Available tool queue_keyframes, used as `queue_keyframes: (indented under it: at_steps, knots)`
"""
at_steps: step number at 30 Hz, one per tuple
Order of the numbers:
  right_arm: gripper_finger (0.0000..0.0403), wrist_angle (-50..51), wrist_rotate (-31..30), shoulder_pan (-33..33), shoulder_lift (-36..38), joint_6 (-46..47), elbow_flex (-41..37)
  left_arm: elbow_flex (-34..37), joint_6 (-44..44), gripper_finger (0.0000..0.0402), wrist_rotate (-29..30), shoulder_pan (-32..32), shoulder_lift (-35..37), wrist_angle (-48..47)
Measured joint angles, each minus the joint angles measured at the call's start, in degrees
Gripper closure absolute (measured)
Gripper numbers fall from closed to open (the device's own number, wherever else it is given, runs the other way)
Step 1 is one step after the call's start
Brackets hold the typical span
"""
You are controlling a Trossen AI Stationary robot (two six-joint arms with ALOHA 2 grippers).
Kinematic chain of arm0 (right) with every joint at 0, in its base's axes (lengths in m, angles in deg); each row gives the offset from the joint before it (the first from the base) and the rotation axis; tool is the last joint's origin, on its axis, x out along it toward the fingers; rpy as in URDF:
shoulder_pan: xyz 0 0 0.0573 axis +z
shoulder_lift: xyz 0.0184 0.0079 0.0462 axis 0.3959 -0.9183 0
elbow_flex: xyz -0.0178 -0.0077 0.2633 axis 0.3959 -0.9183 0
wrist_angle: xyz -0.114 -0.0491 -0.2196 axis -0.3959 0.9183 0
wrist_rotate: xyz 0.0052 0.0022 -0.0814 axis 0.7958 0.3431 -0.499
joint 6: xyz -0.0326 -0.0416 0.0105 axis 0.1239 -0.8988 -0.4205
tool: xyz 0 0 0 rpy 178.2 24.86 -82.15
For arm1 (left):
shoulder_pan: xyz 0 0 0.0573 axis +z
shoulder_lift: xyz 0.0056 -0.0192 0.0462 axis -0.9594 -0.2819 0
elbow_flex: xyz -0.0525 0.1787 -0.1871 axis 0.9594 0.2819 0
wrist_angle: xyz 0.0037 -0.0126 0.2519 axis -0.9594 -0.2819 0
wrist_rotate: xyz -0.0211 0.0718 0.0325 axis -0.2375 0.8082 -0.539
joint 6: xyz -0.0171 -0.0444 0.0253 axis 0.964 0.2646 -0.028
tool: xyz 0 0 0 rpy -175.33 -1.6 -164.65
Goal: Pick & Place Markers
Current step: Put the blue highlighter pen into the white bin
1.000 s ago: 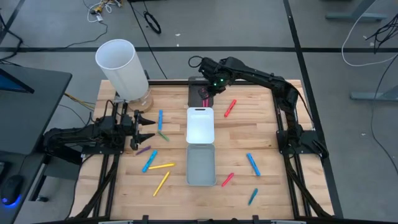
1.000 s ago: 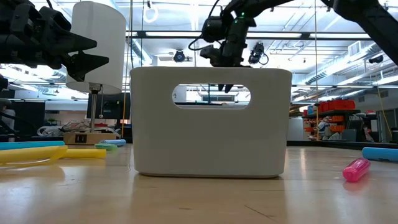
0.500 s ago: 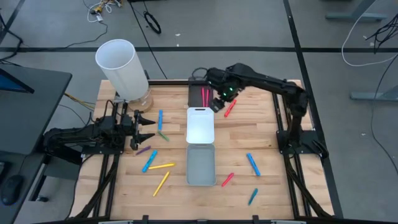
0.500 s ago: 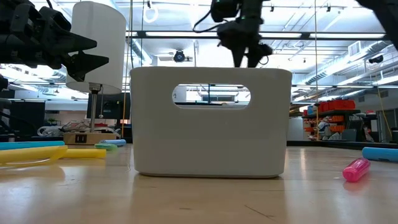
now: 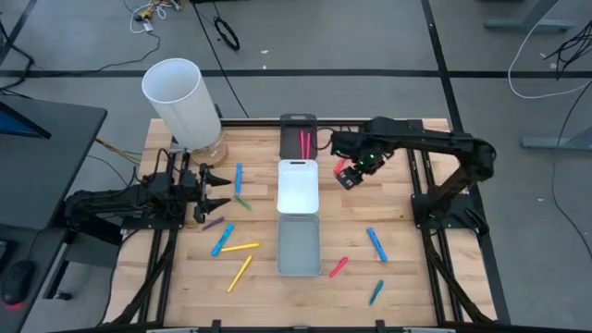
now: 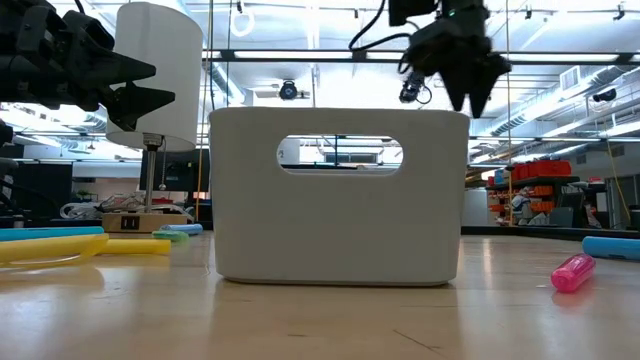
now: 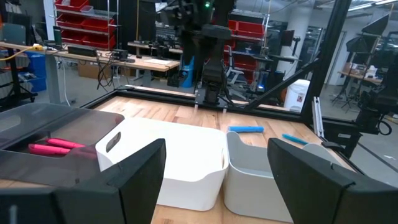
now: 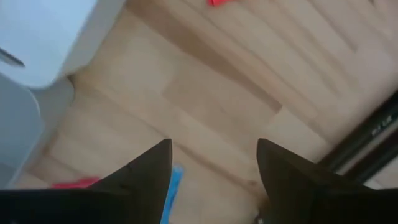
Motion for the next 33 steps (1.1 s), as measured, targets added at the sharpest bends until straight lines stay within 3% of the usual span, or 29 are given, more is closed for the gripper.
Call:
queue_keyframes:
  at_steps: [14, 33]
  knots:
    - [0.0176, 2.6, -0.1, 9.9, 2.3, 9.5, -0.7, 0.0, 0.0, 0.0113, 0.0, 0.0, 0.0, 0.0]
    - [0.0176, 3.7, 0.0, 30.7, 2.2, 28.3, -2.0, 0.0, 0.0, 0.0113, 0.0, 0.0, 0.0, 0.0]
